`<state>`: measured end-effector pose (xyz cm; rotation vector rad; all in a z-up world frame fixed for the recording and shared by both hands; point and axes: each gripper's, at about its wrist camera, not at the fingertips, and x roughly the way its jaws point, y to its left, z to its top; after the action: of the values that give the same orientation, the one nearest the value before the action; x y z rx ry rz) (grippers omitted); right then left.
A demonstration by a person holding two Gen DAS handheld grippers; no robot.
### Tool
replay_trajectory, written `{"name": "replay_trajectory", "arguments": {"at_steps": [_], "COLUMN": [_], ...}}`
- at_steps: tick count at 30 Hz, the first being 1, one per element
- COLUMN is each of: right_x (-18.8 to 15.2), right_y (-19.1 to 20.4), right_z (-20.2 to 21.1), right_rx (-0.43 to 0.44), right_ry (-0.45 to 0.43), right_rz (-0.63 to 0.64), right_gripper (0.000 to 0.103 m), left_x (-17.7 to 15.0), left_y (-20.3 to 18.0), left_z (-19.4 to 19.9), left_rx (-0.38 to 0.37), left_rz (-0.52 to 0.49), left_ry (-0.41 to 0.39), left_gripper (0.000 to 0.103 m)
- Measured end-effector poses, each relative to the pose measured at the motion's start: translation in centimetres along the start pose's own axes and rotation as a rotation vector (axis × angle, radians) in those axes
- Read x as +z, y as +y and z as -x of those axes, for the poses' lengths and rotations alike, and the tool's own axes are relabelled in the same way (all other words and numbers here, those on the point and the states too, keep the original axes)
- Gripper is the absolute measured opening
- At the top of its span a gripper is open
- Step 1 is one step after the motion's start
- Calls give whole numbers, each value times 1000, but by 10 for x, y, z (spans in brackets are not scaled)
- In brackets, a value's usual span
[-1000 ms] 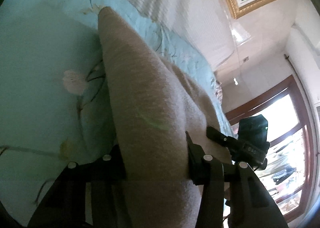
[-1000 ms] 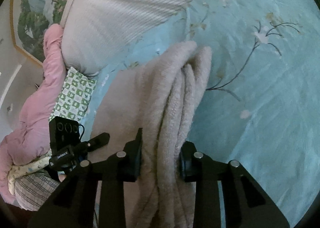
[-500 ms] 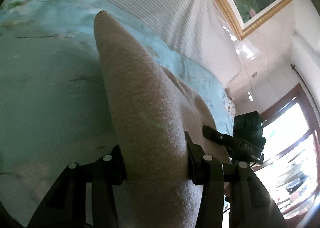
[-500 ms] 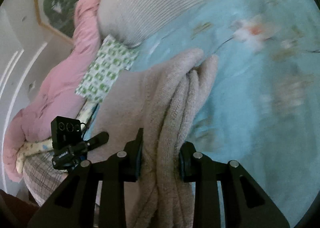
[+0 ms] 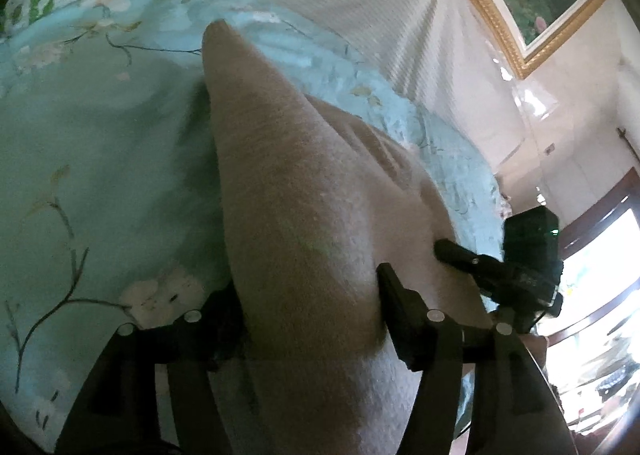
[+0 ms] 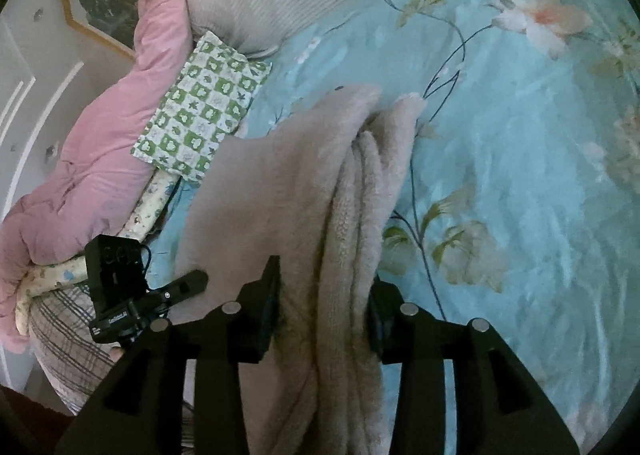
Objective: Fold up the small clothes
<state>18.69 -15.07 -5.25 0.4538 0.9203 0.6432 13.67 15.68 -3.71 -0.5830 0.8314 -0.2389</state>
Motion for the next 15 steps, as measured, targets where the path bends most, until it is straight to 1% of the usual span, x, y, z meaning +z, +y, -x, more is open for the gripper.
{"name": "replay_trajectory", "arguments": {"at_steps": [3, 6, 9, 12, 14, 15], "right_x": [3, 10, 21, 34, 39, 42], "right_y": [8, 17, 23, 31, 33, 30], "right_z": [11, 28, 35, 24, 11, 2], "right_rx": [-38, -87, -78, -79, -83, -100], "right_ry": [-23, -79, -118, -102, -80, -59], "right_rz": [26, 57, 68, 95, 93, 81], "right_gripper": [41, 41, 41, 41, 40, 40], "left_x": [-2, 1, 12, 24, 33, 37], "left_y": [3, 10, 16, 25, 28, 30], "left_z": [13, 27, 29, 22, 14, 11], "left_rx": [17, 32, 39, 80, 82, 84], "left_rz": [5, 19, 37, 55, 71, 76], "left_ry": [-17, -51, -75, -82, -83, -84], "left_gripper": [65, 66, 66, 66, 66, 66]}}
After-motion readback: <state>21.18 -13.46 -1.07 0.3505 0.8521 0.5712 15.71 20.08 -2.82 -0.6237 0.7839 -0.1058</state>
